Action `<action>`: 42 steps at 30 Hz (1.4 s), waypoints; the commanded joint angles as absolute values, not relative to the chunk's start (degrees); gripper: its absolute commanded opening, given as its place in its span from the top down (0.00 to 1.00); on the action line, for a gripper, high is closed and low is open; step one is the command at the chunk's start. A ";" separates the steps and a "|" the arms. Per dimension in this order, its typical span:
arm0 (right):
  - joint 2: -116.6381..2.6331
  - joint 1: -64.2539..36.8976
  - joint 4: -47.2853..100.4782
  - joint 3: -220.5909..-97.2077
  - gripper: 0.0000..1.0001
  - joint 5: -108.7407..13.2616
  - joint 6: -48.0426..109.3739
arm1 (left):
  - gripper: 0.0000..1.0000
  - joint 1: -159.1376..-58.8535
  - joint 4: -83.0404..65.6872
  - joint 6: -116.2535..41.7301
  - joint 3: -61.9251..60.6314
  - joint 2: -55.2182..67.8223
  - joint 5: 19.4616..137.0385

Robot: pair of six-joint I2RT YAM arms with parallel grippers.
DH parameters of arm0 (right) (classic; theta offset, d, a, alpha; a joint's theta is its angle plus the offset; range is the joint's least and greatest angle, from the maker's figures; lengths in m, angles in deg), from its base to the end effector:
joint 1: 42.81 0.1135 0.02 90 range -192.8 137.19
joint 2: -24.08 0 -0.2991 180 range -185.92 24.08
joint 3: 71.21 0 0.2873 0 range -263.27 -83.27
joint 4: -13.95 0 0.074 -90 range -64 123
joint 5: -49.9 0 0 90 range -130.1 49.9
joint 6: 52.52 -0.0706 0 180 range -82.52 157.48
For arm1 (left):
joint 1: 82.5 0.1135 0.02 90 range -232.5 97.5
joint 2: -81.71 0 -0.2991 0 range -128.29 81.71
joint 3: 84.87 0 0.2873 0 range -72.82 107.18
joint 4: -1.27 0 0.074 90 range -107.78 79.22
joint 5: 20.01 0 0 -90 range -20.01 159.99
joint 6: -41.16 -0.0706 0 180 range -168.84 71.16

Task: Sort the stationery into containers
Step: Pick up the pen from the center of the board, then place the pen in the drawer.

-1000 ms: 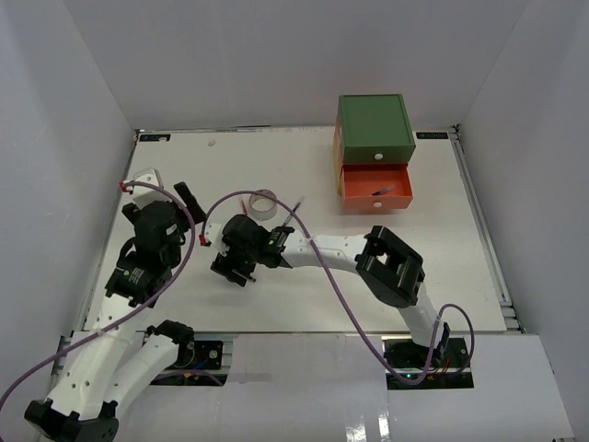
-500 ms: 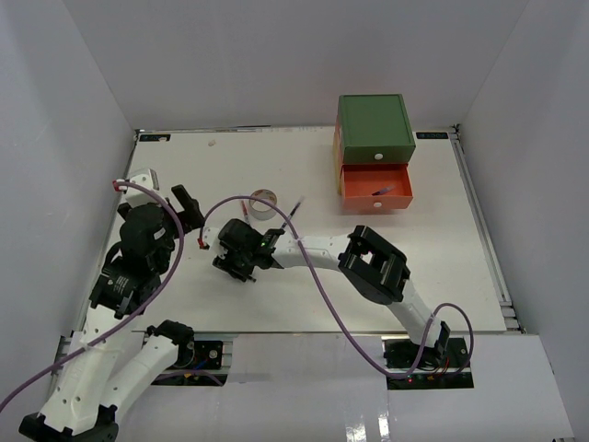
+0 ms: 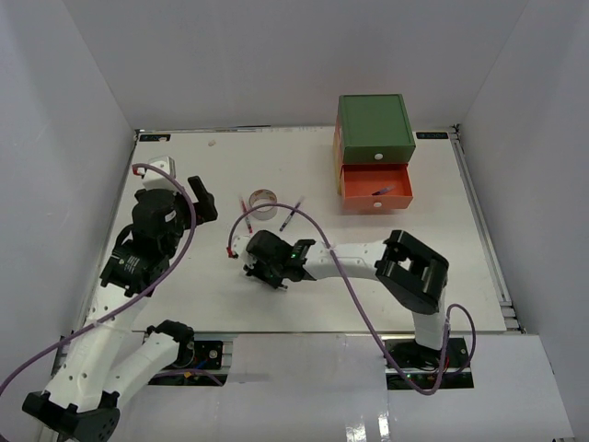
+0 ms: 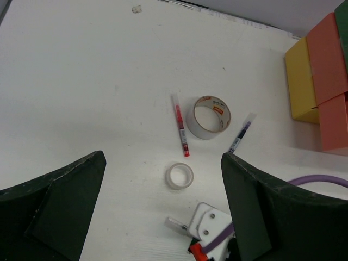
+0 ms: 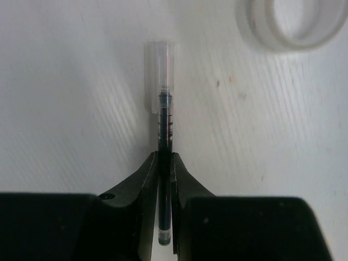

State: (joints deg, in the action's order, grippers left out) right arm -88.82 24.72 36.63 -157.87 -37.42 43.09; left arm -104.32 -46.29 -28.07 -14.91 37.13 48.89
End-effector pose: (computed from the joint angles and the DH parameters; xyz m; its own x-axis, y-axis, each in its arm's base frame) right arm 0.1900 0.4507 0.1531 -0.1976 -0.7333 -0.6505 -0.9351 0.3401 -0.0993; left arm 0.1914 -0.0493 0.3938 -0.3409 -0.2199 -0.9140 -0.0894 0.9754 -0.2013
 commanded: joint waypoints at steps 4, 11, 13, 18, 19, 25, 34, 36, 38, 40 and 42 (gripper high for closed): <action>-69.11 22.42 38.57 -148.31 0.92 -29.90 36.18 | 0.02 -104.29 -38.30 -28.28 -13.49 31.18 53.55; -52.75 3.29 38.22 -145.58 0.92 -29.29 22.64 | 0.02 -104.29 -31.18 -28.45 -12.52 22.75 56.54; -49.59 -1.21 37.96 -145.06 0.92 -28.68 18.35 | 0.02 -104.29 -29.08 -29.06 -12.52 21.33 56.63; -46.06 -16.50 33.83 -141.63 0.92 -31.57 8.32 | 0.02 -104.21 -25.55 -29.68 -15.86 19.48 55.66; -45.88 -20.09 32.87 -140.93 0.92 -33.23 4.30 | 0.02 -104.21 -24.94 -29.77 -16.73 19.74 55.58; -46.05 -25.04 23.02 -135.47 0.92 -31.93 -6.97 | 0.02 -103.94 -21.59 -30.74 -21.05 21.41 55.22; -50.71 -26.98 16.16 -134.68 0.88 -26.22 -19.29 | 0.02 -103.94 -21.42 -31.09 -23.07 23.17 55.40; -52.21 -27.07 16.16 -135.38 0.81 -25.86 -21.40 | 0.02 -103.94 -21.33 -31.26 -23.16 23.35 55.22; -53.52 -27.16 16.16 -135.82 0.78 -25.77 -22.11 | 0.02 -103.94 -21.33 -31.35 -23.33 23.44 55.14; -54.14 -27.25 16.16 -136.17 0.73 -25.60 -22.99 | 0.02 -103.94 -21.41 -31.35 -23.25 23.53 55.14; -55.11 -27.16 15.98 -136.35 0.65 -25.51 -22.99 | 0.02 -103.94 -21.33 -31.35 -23.25 23.61 55.05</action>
State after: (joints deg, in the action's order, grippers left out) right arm -54.49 -26.99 19.43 -134.90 -27.74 -20.32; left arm -104.30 -22.31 -30.82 -22.84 22.01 55.44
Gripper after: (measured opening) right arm 0.326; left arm 0.979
